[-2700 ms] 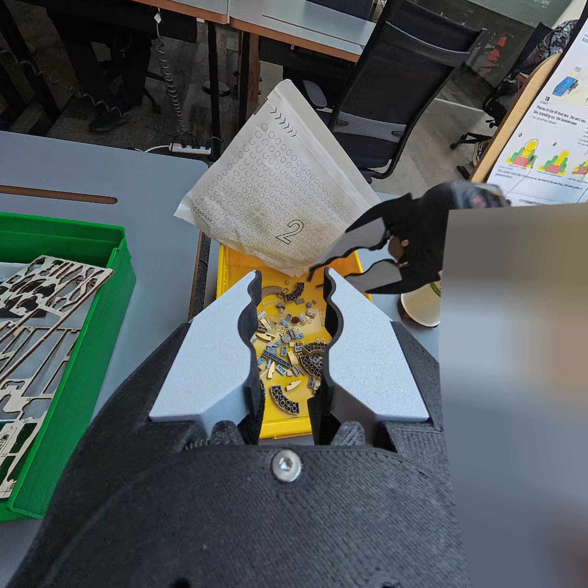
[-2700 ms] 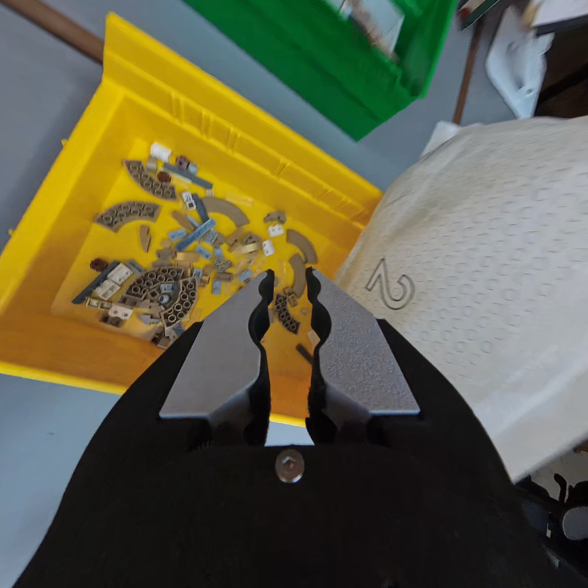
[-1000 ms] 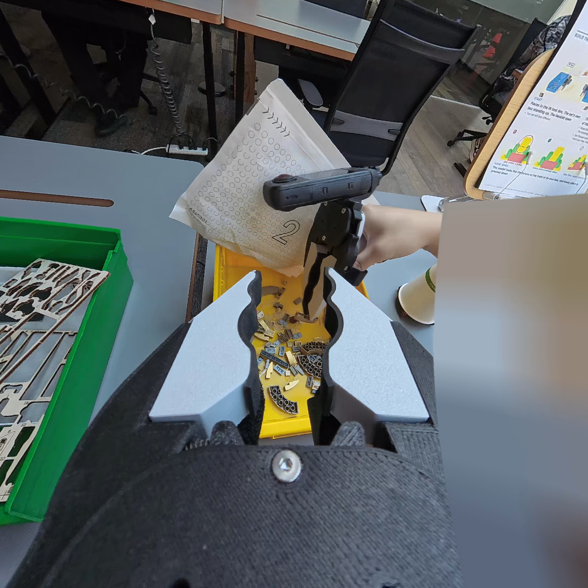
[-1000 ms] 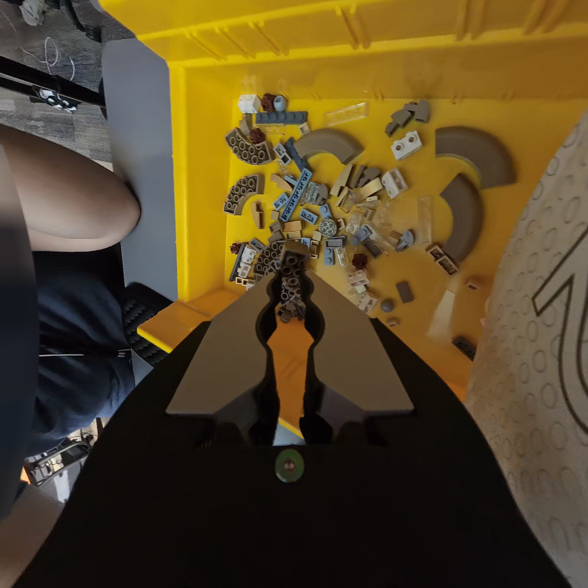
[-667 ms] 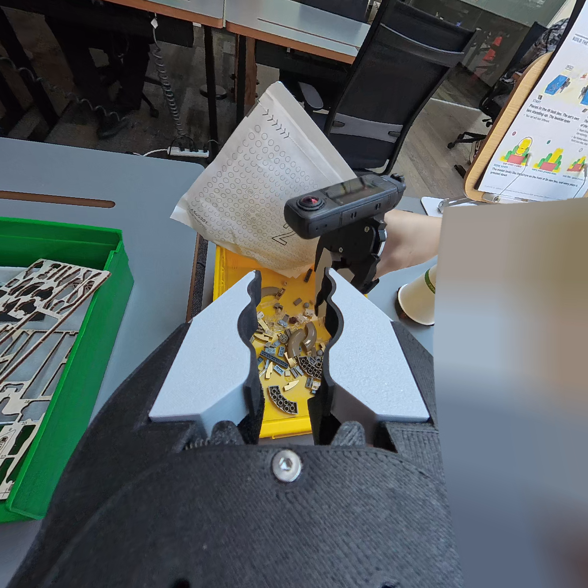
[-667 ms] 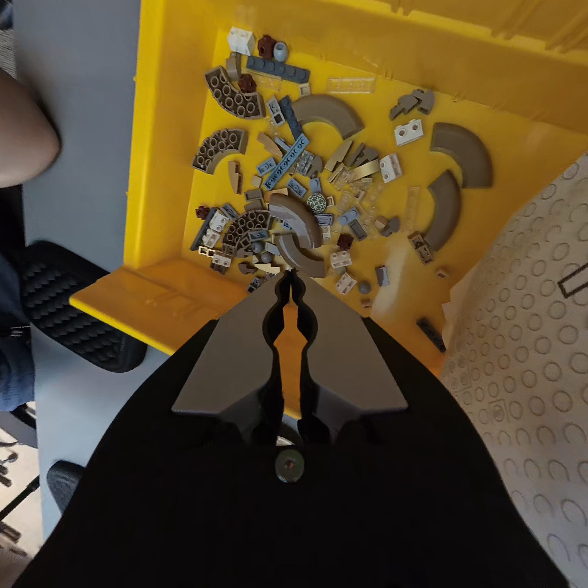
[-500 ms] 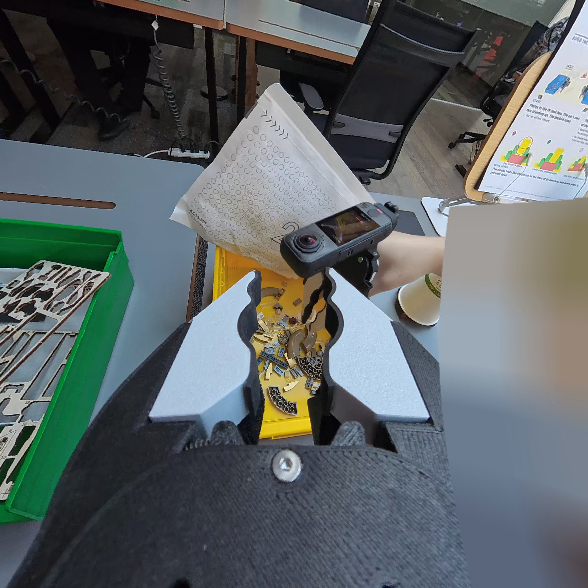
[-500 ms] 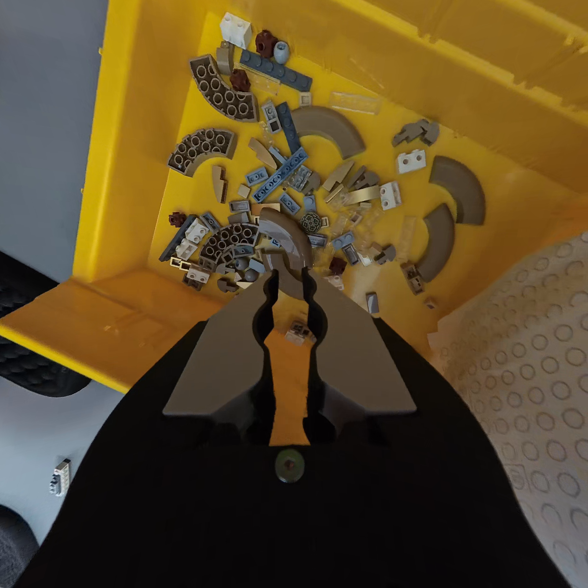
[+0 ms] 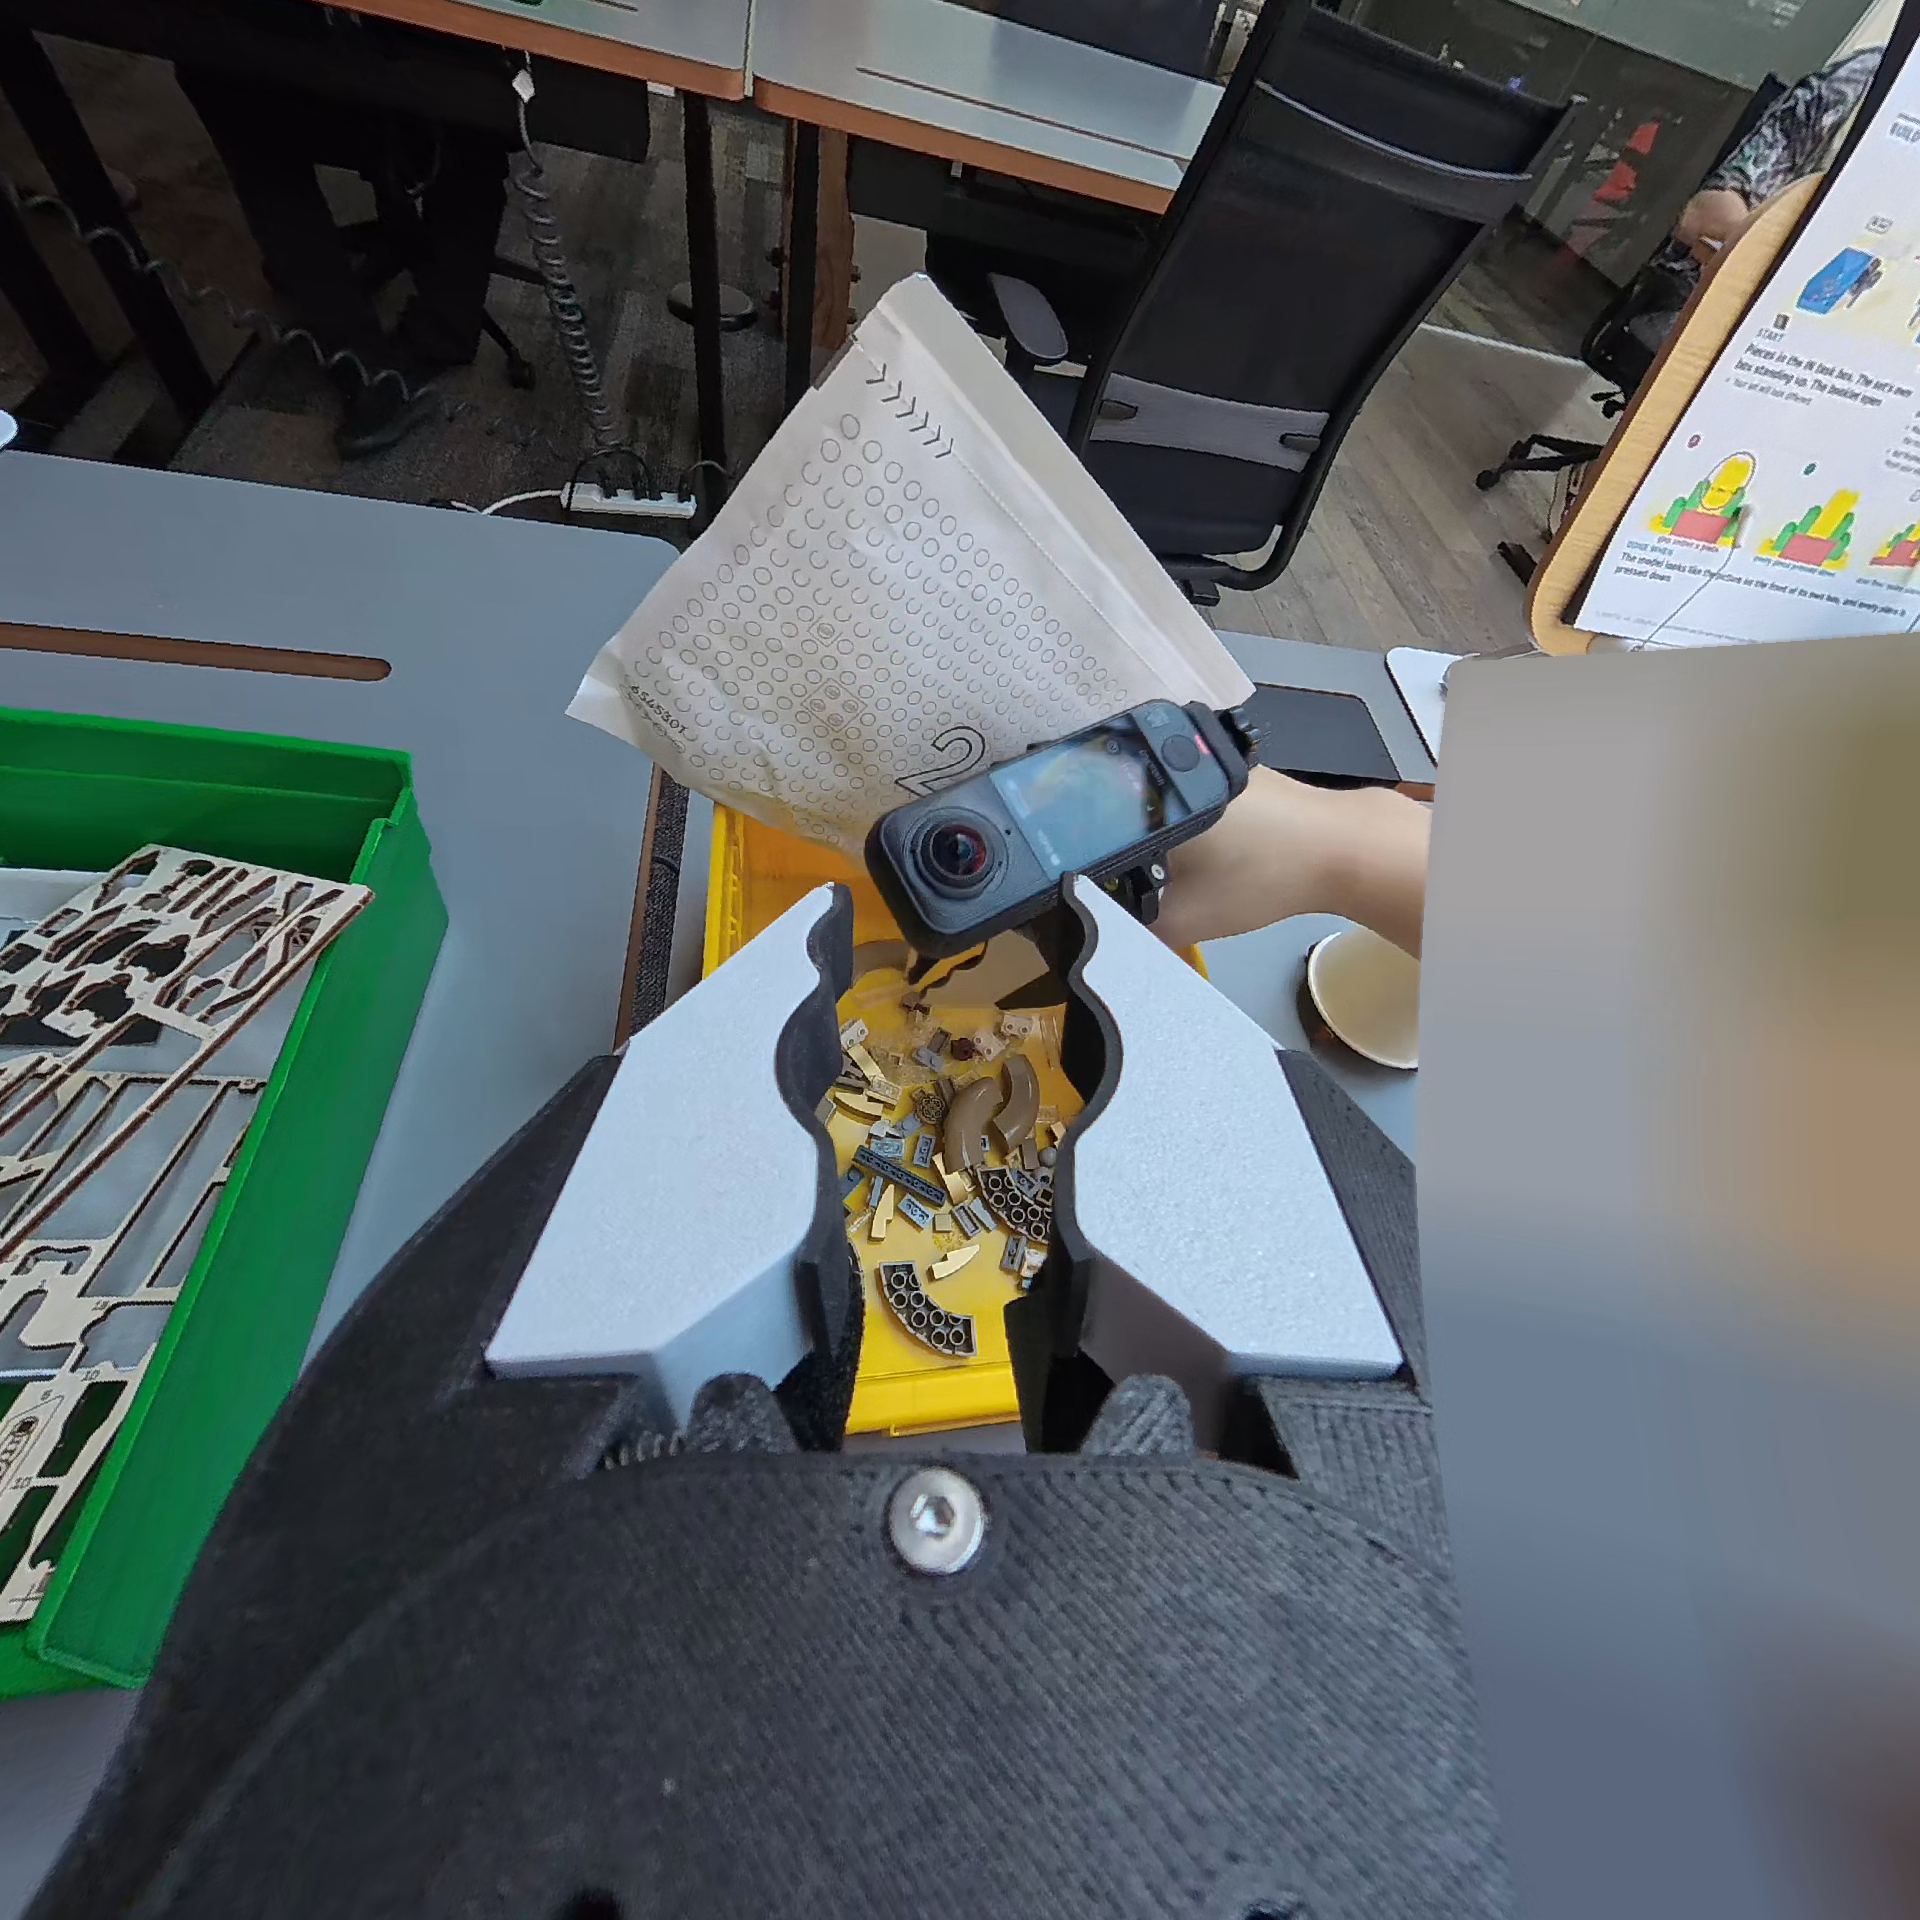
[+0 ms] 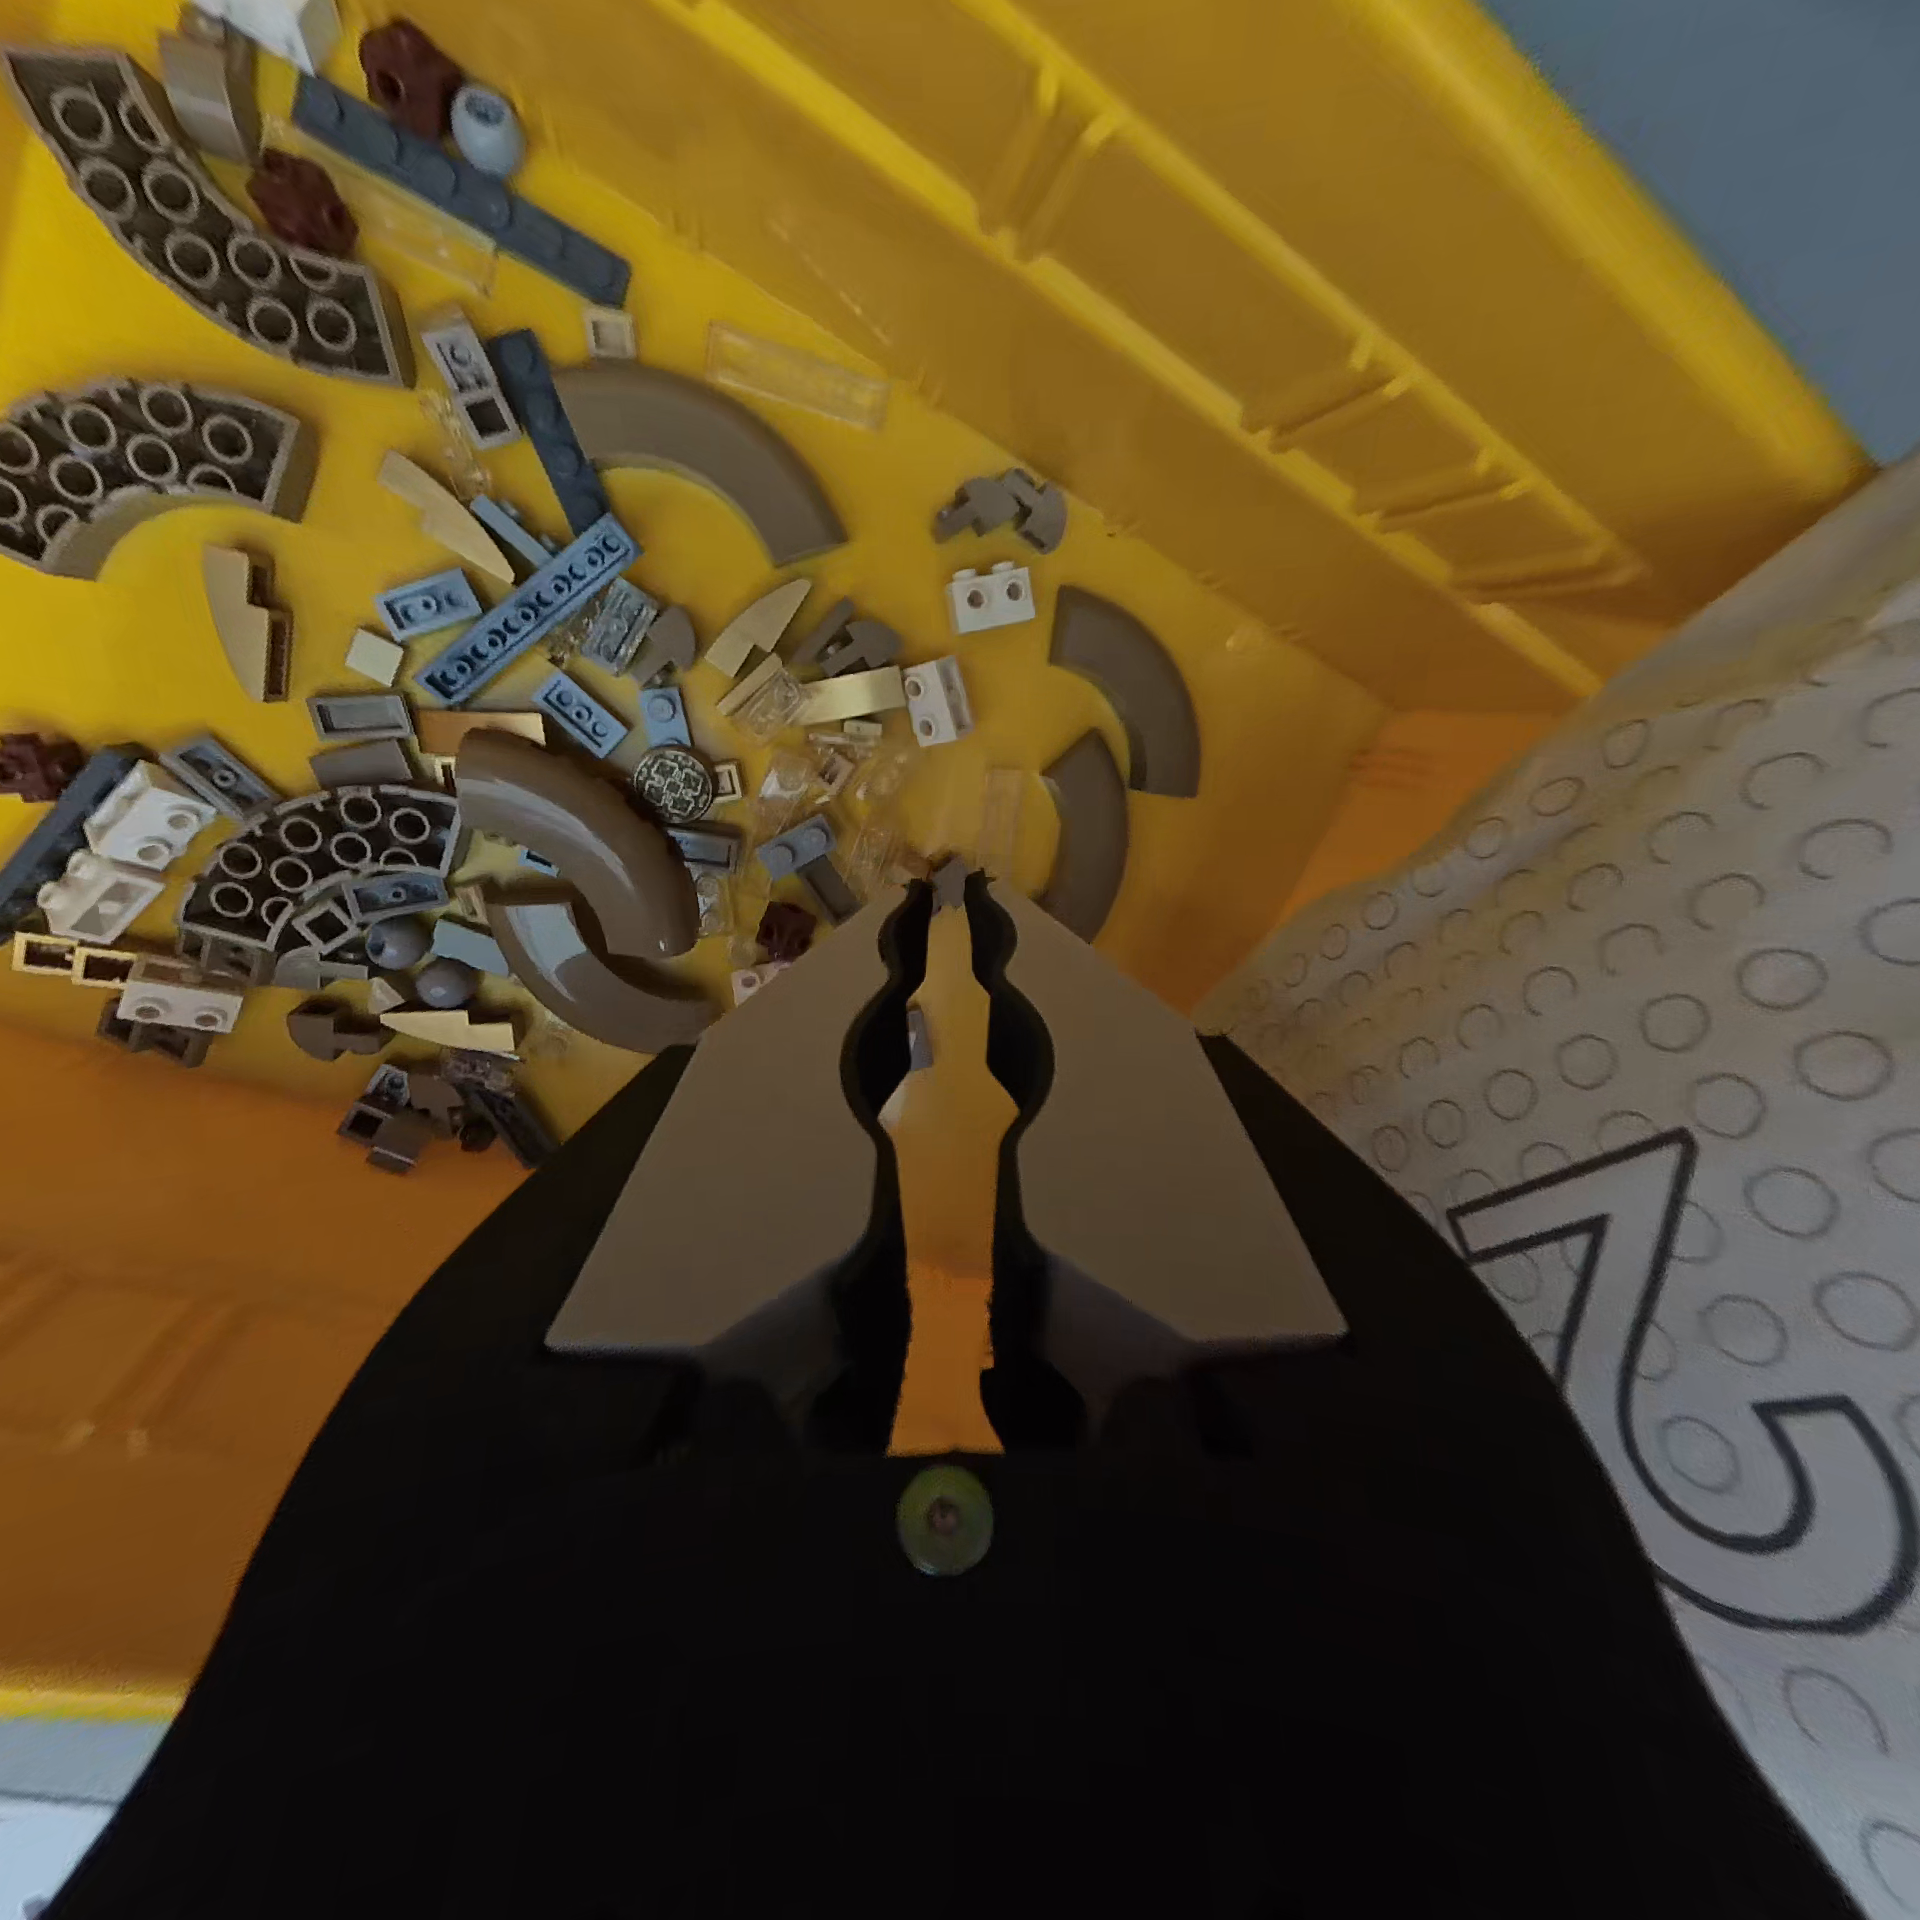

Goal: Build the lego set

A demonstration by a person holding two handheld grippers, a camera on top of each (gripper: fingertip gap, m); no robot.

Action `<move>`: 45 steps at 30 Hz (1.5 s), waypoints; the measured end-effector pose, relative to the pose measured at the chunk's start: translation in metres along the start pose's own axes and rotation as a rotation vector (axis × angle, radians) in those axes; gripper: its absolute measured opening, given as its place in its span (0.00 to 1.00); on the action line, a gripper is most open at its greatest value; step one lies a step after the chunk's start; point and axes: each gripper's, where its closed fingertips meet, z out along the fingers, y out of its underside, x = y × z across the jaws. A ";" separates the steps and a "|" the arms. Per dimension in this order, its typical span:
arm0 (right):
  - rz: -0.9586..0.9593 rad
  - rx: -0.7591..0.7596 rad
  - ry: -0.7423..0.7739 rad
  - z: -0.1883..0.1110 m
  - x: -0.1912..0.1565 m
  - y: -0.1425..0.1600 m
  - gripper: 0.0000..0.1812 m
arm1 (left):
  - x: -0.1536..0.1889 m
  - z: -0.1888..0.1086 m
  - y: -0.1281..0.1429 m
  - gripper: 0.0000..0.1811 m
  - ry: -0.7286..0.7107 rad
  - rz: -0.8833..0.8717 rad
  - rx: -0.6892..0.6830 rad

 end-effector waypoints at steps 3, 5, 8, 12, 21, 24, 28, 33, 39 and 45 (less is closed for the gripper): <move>-0.052 -0.144 -0.006 0.009 -0.006 0.024 0.06 | 0.002 0.001 0.001 0.20 0.002 0.009 -0.006; -0.090 -0.211 0.006 0.013 -0.005 0.037 0.06 | 0.003 0.001 0.001 0.21 0.003 0.010 -0.009; -0.100 -0.257 -0.009 0.017 -0.006 0.046 0.05 | 0.003 0.001 0.001 0.20 0.002 0.010 -0.009; -0.096 -0.274 -0.019 0.016 -0.005 0.049 0.04 | 0.003 0.001 0.001 0.21 0.002 0.012 -0.011; 0.207 0.050 0.204 -0.118 -0.008 0.036 0.05 | -0.006 -0.006 -0.007 0.21 -0.032 -0.014 0.045; 0.362 0.191 0.310 -0.196 -0.043 0.079 0.05 | 0.009 -0.011 -0.022 0.21 -0.004 0.001 0.127; 0.562 0.357 0.505 -0.279 -0.119 0.175 0.10 | 0.076 -0.007 -0.043 0.20 0.130 0.106 0.242; 0.764 0.336 0.700 -0.290 -0.243 0.317 0.25 | 0.207 0.015 -0.021 0.15 0.343 0.426 0.254; 0.850 0.383 0.756 -0.249 -0.357 0.399 0.25 | 0.290 0.044 0.031 0.15 0.382 0.555 0.322; 0.784 0.575 0.924 -0.252 -0.370 0.432 0.21 | 0.317 0.086 0.100 0.19 0.340 0.626 0.126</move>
